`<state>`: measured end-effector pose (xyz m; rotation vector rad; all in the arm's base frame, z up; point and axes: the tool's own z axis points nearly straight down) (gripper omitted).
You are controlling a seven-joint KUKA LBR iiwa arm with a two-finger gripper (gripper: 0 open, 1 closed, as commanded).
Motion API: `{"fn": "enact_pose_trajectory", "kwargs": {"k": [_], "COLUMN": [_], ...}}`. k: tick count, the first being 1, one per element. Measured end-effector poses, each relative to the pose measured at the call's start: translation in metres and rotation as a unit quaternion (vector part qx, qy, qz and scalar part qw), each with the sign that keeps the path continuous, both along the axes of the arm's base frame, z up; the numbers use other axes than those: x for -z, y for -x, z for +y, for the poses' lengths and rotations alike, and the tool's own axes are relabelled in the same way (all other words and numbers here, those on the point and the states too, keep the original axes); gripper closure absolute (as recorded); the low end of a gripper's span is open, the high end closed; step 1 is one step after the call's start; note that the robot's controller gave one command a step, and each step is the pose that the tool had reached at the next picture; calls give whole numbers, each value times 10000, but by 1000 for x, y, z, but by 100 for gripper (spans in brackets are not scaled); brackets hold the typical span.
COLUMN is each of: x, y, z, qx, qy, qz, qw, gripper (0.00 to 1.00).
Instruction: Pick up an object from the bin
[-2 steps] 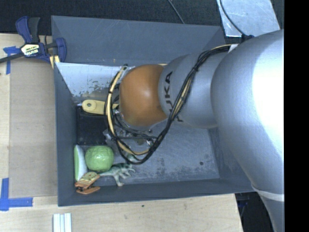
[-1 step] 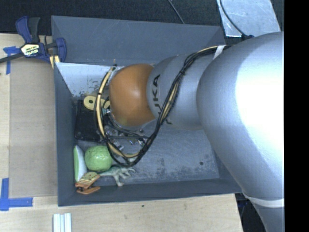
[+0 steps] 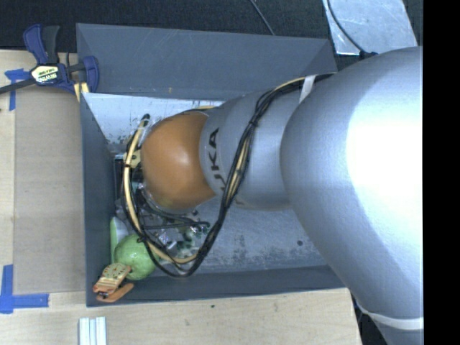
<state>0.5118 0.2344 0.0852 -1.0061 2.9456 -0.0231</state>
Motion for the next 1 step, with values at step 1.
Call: {"fn": "enact_pose_trajectory", "kwargs": {"k": [1], "x": [0], "y": [0], "z": [-1], "qx": [-4], "qy": [5], "qz": [1], "qw": [10000], "gripper": [100]}}
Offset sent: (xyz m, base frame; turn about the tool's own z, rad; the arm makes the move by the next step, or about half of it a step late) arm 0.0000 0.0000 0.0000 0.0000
